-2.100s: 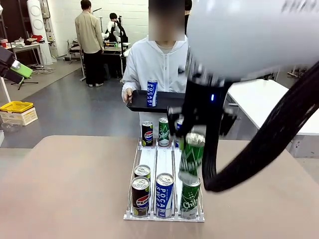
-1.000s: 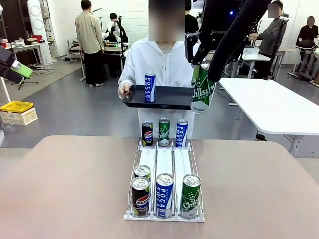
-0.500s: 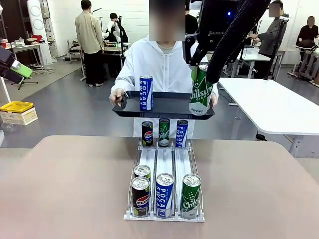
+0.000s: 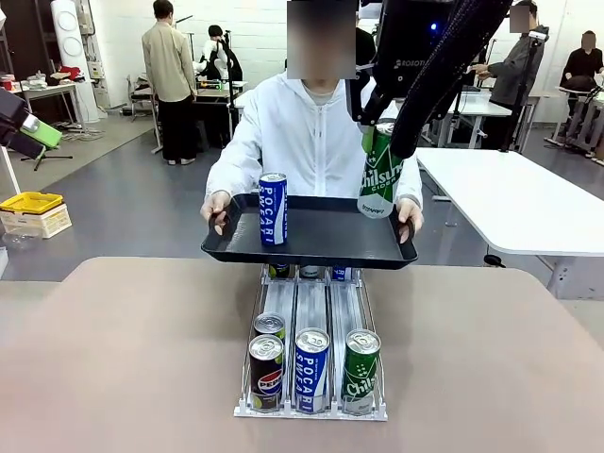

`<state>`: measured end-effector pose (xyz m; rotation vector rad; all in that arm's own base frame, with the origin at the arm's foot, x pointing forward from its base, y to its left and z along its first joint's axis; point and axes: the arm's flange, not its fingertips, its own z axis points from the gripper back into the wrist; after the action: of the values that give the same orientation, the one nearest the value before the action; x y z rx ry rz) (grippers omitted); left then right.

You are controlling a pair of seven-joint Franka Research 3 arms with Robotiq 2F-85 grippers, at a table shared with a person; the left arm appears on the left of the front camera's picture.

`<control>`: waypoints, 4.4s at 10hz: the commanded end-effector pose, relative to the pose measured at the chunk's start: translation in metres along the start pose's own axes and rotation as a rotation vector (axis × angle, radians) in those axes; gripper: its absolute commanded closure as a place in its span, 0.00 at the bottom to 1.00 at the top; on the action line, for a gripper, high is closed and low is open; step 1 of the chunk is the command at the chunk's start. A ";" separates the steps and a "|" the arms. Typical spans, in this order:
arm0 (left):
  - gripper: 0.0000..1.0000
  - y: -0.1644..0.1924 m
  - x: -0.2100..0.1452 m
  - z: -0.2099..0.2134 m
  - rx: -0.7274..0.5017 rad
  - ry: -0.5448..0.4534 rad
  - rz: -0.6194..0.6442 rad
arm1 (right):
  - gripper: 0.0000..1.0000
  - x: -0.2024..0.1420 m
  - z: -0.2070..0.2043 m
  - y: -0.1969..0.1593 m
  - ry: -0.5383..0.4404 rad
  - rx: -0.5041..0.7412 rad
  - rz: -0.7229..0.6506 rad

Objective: Retrieve and hand over the desired beverage to the person.
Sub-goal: Place the picked can on the Handle tray extended by the person.

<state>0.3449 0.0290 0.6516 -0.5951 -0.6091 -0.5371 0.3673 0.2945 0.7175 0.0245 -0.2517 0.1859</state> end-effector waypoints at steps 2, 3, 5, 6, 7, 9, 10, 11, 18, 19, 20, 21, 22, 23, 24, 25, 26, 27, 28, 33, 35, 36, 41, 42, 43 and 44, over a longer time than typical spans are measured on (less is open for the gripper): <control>0.00 0.001 0.000 0.001 -0.001 -0.002 0.001 | 0.50 -0.002 0.003 0.000 -0.009 -0.010 -0.019; 0.00 0.001 0.000 0.001 -0.001 -0.002 0.001 | 0.50 -0.002 0.003 0.000 -0.009 -0.010 -0.019; 0.00 0.001 0.000 0.001 -0.001 -0.002 0.001 | 0.50 -0.002 0.003 0.000 -0.009 -0.010 -0.019; 0.00 0.001 0.000 0.001 -0.001 -0.002 0.001 | 0.50 -0.002 0.003 0.000 -0.009 -0.010 -0.019; 0.00 0.001 0.000 0.001 -0.001 -0.002 0.001 | 0.50 -0.002 0.003 0.000 -0.009 -0.010 -0.019; 0.00 0.001 0.000 0.001 -0.001 -0.002 0.001 | 0.50 -0.002 0.003 0.000 -0.009 -0.010 -0.019; 0.00 0.001 0.000 0.001 -0.001 -0.002 0.001 | 0.50 -0.002 0.003 0.000 -0.009 -0.010 -0.019; 0.00 0.001 0.000 0.001 -0.001 -0.002 0.001 | 0.50 -0.002 0.003 0.000 -0.009 -0.010 -0.019; 0.00 0.001 0.000 0.001 -0.001 -0.002 0.001 | 0.50 -0.002 0.003 0.000 -0.009 -0.010 -0.019; 0.00 0.001 0.000 0.001 -0.001 -0.002 0.001 | 0.50 -0.002 0.003 0.000 -0.009 -0.010 -0.019; 0.00 0.001 0.000 0.001 -0.001 -0.002 0.001 | 0.50 -0.002 0.003 0.000 -0.009 -0.010 -0.019; 0.00 0.001 0.000 0.001 -0.001 -0.002 0.001 | 0.50 -0.002 0.003 0.000 -0.009 -0.010 -0.019; 0.00 0.001 0.000 0.001 -0.001 -0.002 0.001 | 0.42 0.000 0.000 0.000 0.000 0.000 0.000; 0.00 0.001 0.000 0.001 -0.001 -0.002 0.001 | 0.42 0.013 -0.007 0.001 0.006 -0.010 0.007; 0.00 0.001 0.000 0.001 -0.001 -0.002 0.001 | 0.42 0.028 -0.013 0.000 0.018 -0.011 0.004; 0.00 0.001 0.000 0.001 -0.001 -0.002 0.001 | 0.42 0.042 -0.020 -0.002 0.027 0.000 0.007; 0.00 0.001 0.000 0.001 -0.001 -0.002 0.001 | 0.42 0.053 -0.027 -0.003 0.024 0.000 0.023; 0.00 0.001 0.000 0.001 -0.001 -0.002 0.001 | 0.42 0.068 -0.033 -0.004 0.019 0.020 0.039; 0.00 0.001 0.000 0.001 -0.001 -0.002 0.001 | 0.42 0.075 -0.038 -0.005 0.012 0.033 0.050; 0.00 0.001 0.000 0.001 -0.001 -0.002 0.001 | 0.42 0.115 -0.105 -0.008 0.107 0.068 0.102; 0.00 0.001 0.000 0.001 -0.001 -0.002 0.001 | 0.42 0.116 -0.139 -0.004 0.166 0.046 0.145; 0.00 0.001 0.000 0.001 -0.001 -0.002 0.001 | 0.42 0.120 -0.153 -0.003 0.186 0.053 0.164; 0.00 0.001 0.000 0.001 -0.001 -0.002 0.001 | 0.42 0.118 -0.167 -0.003 0.230 0.051 0.173; 0.00 0.001 0.000 0.001 -0.001 -0.002 0.001 | 0.42 0.118 -0.168 -0.003 0.227 0.051 0.181; 0.00 0.001 0.000 0.001 -0.001 -0.002 0.001 | 0.00 0.117 -0.167 -0.003 0.226 0.047 0.199; 0.00 0.001 0.000 0.001 -0.001 -0.002 0.001 | 0.00 0.116 -0.167 -0.001 0.230 0.033 0.212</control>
<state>0.3450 0.0289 0.6516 -0.5950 -0.6090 -0.5371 0.5179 0.3244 0.5813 0.0465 -0.0205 0.3652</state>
